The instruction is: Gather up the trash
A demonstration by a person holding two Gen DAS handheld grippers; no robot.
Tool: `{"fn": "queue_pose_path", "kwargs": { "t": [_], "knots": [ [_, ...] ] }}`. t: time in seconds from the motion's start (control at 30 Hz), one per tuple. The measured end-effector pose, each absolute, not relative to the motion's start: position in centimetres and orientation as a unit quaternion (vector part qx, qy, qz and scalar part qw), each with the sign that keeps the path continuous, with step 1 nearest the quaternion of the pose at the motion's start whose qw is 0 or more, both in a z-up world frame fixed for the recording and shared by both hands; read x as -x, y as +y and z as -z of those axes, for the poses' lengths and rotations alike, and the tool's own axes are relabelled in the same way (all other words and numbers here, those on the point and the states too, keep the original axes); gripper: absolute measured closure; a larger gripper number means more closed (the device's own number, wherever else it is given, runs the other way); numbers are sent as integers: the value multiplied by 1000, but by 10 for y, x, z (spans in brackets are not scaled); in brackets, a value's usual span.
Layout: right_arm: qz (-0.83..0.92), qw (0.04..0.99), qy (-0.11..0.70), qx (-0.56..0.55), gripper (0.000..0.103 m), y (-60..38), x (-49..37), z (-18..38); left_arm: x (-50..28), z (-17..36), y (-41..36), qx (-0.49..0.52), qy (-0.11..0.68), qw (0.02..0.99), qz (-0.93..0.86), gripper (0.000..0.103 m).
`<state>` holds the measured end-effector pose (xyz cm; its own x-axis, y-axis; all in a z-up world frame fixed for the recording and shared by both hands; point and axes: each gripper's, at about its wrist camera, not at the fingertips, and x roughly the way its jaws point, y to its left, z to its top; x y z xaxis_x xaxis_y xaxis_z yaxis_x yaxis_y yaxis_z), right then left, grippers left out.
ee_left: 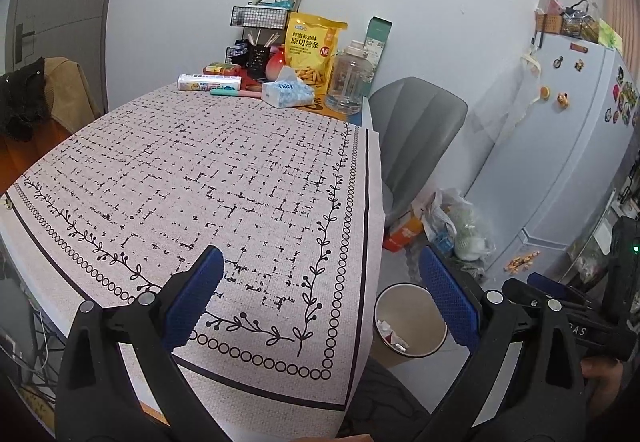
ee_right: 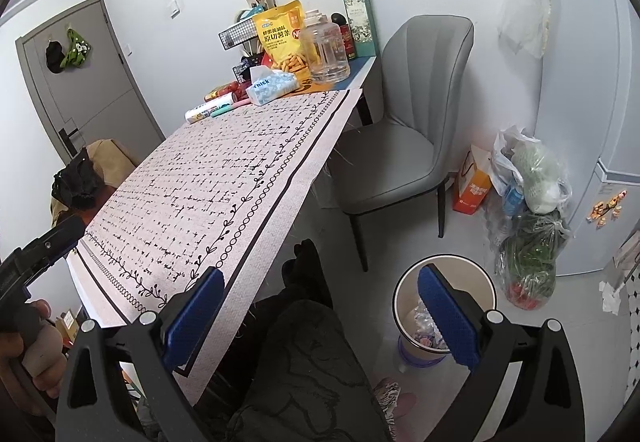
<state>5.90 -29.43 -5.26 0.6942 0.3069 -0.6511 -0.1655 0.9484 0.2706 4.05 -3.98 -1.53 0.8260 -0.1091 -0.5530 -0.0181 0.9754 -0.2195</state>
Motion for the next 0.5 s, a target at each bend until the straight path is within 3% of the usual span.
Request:
{"fn": "queue_pose_path", "kwargs": {
  "t": [0.5],
  "knots": [
    [-131, 917, 365, -93, 8, -290, -56, 51, -39, 13, -39, 113, 293, 949, 22, 6]
  ]
}}
